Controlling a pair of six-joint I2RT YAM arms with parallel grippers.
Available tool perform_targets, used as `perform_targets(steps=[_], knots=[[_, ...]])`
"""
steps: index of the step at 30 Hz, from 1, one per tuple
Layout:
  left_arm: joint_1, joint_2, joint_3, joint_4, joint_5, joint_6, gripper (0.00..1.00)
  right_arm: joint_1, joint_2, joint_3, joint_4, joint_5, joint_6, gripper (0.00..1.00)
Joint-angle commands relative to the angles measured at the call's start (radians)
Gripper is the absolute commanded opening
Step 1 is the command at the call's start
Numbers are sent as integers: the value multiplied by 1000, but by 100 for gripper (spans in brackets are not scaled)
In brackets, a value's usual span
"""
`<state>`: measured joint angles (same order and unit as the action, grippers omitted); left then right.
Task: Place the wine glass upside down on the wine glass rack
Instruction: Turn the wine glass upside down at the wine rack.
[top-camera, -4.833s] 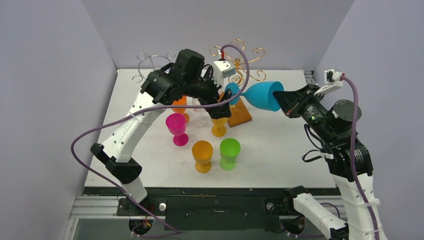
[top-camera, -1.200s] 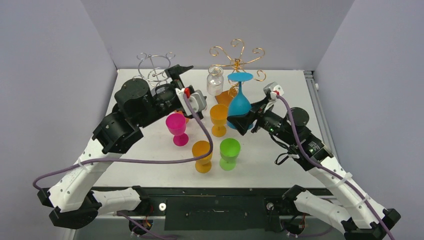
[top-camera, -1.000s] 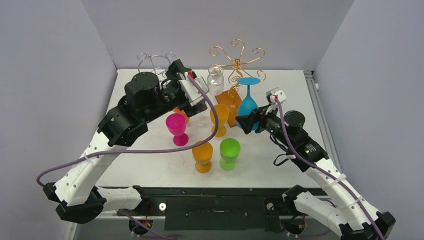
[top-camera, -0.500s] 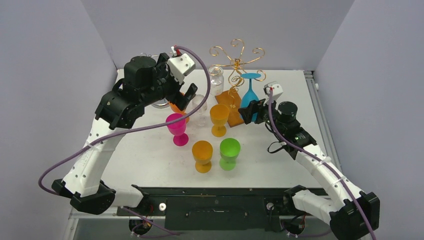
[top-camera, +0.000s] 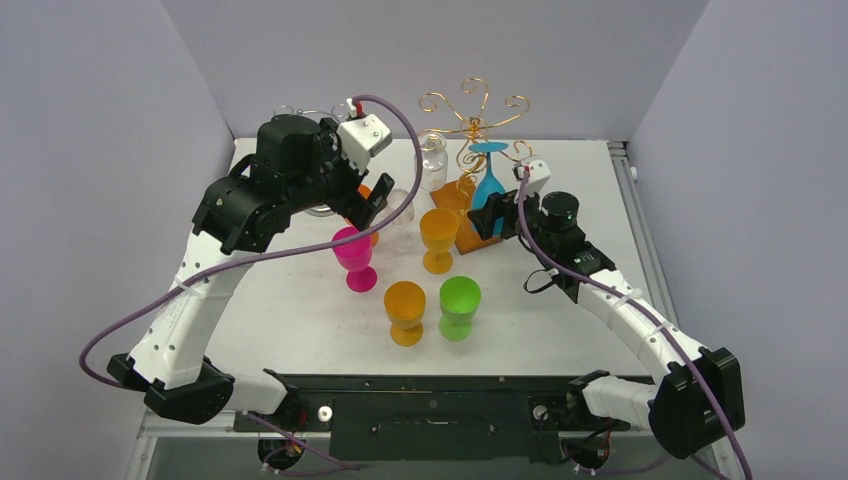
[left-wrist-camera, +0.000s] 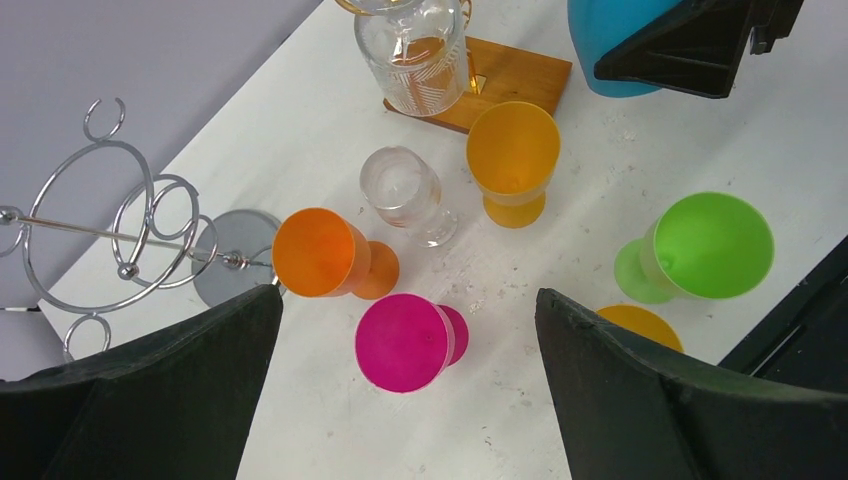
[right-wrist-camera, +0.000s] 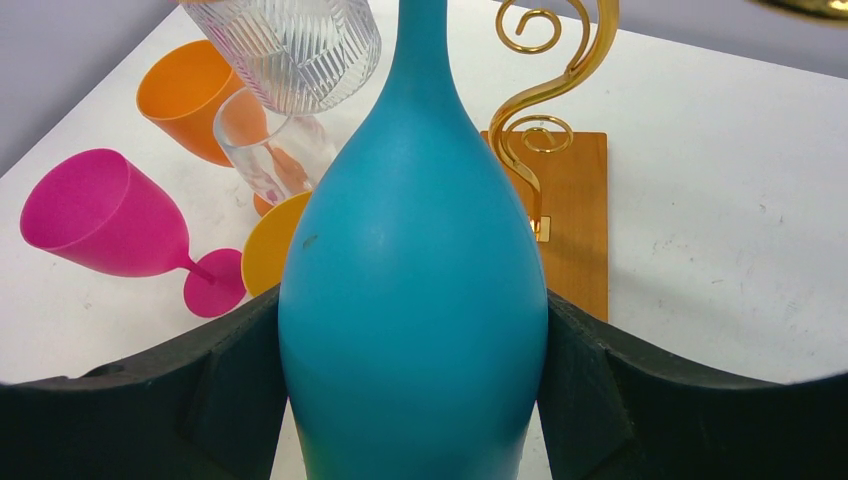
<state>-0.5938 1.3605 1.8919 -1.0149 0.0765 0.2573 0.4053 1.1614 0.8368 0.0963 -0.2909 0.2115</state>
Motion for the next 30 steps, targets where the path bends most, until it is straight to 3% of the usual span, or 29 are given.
perform_targets(steps=[1,13,30], knots=[[5,2,34,-5,-25,-31,96,5,20,60,95,-30,-35,46],[5,14,37,-1,-68,-39,96,65,71,99,42,12,-134,45],[5,22,43,10,-69,-53,96,87,-12,1,90,24,-258,44]])
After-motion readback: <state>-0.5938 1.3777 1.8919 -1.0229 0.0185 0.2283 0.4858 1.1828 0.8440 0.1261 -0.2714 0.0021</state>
